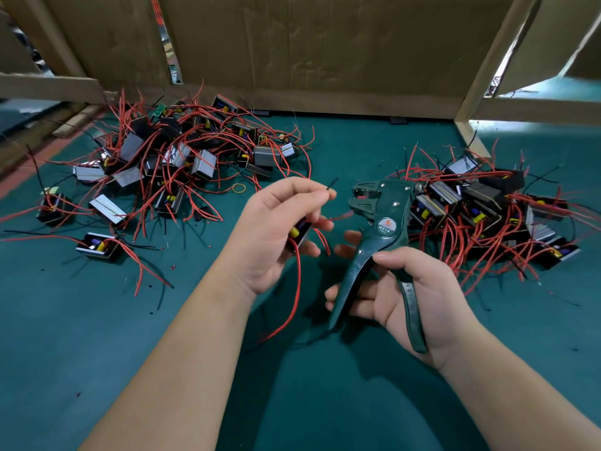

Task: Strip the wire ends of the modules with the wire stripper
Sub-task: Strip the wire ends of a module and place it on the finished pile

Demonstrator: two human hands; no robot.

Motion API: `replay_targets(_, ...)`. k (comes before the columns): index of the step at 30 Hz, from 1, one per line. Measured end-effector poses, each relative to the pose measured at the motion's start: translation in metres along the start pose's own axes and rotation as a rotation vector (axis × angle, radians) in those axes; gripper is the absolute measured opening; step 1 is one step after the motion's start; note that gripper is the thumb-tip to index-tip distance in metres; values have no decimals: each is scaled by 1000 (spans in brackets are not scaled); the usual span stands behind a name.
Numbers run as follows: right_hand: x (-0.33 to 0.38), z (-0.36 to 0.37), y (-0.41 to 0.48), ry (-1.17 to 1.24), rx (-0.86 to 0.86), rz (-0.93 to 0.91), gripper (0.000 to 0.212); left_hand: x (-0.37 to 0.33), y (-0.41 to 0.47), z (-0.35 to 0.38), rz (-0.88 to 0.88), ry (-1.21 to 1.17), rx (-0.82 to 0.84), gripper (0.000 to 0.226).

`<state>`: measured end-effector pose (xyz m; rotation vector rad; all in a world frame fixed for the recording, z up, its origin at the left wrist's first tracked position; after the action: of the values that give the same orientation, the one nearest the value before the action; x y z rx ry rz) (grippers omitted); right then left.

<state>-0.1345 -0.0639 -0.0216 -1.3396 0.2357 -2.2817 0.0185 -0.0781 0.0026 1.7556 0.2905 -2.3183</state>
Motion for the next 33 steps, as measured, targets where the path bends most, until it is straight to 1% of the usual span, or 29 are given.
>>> replay_targets(3,2,0,-1,5,49,0,60,3,1,-1,114,153,-6,21)
replay_targets(6,4,1,-5,18,200,35,60,3,5,-6,281,318,-88,18)
replay_targets(8,4,1,-8,8,267,55,59,0,5,-8,378,334,-111,17)
replay_targets(12,3,2,-9,-18,300,81,54,-4,5,-11,555,410,-154,13)
replay_targets(18,4,2,-10,-51,316,75,46,-8,3,-11,611,383,-131,14)
replay_targets(23,3,2,-9,-61,280,28,47,-13,-2,-10,788,532,-137,15)
replay_targets(27,5,1,-10,-89,291,19,46,-15,-2,-11,834,584,-129,9)
replay_targets(30,4,0,-8,-118,265,-1,46,-17,-1,-12,862,614,-135,9)
replay_targets(33,4,-2,-7,-149,235,-10,42,-17,-2,-11,883,644,-132,8)
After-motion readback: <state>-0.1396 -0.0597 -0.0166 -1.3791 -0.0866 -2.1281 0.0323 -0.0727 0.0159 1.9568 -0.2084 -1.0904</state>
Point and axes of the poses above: each hand's wrist, its own y-axis towards the middle knuckle, its own z-axis out of the palm, x = y × z, the point moved 3 cm from there along y, towards the middle knuckle, and after that the axes turned 14 degrees about -x, right-handed, at the moved point
